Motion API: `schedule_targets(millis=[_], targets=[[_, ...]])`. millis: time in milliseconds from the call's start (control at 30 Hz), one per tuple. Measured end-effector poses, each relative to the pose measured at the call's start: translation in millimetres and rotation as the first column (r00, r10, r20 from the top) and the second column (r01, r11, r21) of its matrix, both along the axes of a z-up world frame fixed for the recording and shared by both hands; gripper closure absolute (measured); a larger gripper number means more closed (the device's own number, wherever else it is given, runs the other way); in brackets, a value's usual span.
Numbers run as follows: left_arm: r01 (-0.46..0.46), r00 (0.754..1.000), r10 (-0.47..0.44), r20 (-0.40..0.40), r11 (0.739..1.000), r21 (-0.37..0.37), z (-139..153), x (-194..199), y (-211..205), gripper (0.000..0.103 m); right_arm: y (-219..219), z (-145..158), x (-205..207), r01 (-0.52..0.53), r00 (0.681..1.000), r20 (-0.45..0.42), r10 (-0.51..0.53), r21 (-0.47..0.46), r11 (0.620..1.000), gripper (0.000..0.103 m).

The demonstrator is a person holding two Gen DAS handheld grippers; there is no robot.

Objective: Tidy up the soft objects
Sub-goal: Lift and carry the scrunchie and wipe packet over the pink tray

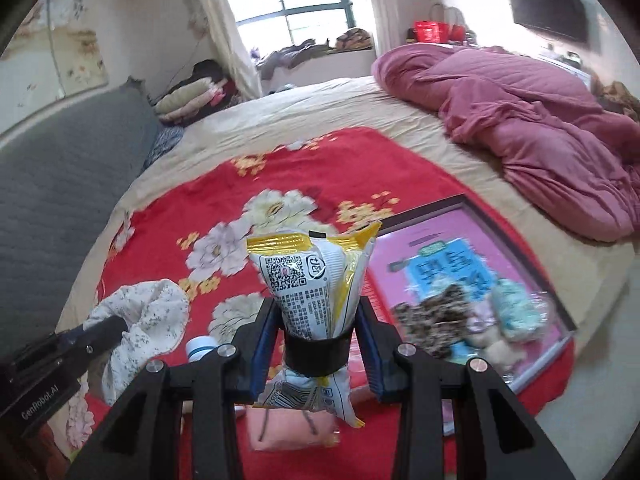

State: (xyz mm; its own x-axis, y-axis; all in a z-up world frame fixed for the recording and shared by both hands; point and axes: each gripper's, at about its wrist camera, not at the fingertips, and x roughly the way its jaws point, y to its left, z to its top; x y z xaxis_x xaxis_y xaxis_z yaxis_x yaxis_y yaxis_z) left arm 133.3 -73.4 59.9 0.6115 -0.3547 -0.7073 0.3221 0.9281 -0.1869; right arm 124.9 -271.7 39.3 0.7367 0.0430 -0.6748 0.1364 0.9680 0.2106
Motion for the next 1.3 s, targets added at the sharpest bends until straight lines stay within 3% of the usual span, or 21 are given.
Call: schedule_targets(millis=[300,667,933,1300], targets=[[0.114,0.993,-0.115,0.039,0.993,0.020,20,-15,-80,0.090,-79,18,-31,0.121,0.992,0.017,-0.121,0.004,0.993,0.064],[0.230,0.973,-0.230,0.021,0.973,0.024,13,-15,-180,0.090,-157,14,-58,0.199,0.980,-0.004,-0.199,0.002,0.980,0.064],[0.267,0.964,-0.267,0.000,0.963,0.031,-1,-9,-215,0.090,-195,6,-67,0.241,0.970,-0.012,-0.241,0.012,0.970,0.064],[0.285,0.958,-0.284,-0.030,0.958,0.043,-23,-1,-235,0.090,-211,-10,-62,0.252,0.967,-0.038,-0.252,-0.007,0.968,0.064]])
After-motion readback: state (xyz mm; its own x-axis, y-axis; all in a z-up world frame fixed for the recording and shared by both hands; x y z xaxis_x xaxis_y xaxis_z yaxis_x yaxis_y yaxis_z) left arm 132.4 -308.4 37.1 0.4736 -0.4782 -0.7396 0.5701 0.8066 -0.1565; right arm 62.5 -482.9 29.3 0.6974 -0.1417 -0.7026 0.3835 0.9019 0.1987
